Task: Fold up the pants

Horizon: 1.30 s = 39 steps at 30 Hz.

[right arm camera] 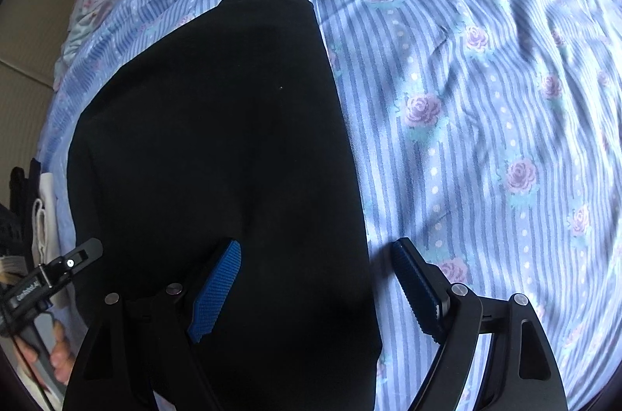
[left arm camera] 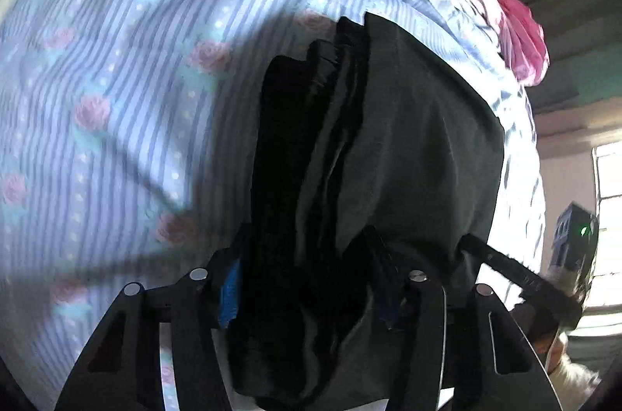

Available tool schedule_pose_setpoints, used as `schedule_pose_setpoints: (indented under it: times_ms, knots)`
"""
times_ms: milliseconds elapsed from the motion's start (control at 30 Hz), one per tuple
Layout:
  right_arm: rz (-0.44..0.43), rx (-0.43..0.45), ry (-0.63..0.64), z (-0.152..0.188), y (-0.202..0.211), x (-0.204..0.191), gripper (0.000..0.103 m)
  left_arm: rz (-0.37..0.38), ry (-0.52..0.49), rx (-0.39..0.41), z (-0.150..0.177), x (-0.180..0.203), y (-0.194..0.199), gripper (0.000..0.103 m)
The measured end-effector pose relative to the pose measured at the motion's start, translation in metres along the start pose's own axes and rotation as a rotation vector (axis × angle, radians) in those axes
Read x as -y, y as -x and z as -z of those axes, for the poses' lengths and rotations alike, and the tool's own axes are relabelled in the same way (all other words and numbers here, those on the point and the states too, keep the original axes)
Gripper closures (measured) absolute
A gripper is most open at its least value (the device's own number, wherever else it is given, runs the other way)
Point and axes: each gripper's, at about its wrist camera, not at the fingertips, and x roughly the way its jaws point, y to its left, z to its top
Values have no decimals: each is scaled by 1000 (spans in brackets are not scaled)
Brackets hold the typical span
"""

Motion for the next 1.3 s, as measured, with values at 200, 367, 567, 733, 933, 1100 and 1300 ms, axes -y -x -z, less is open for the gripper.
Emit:
schedule_pose_setpoints:
  times_ms: [200,367,567,733,933,1100,1300]
  knots:
    - [14,-2,3,-1,-4,-4,21,7,63,7,-4,-6,-6,43]
    - [30,-11,5,-2,-6,-9,22,-48,88,11,-7,4,-14,30]
    - [40,-14,40,-7,-4,-22,36,-62,53,-4,-8,7,-9,50]
    - [64,-7,72,-5,2,-40,69,-40,28,-24,-8,6,2,65]
    - [45,31,85,-3,29,-50,91,-61,-28,4,-4,25,21,79]
    - [7,93,110,-3,61,-56,93,-45,-10,50,4,39,41,82]
    - [-53,149,153,-3,100,-55,95,-44,-16,105,20,65,68,84]
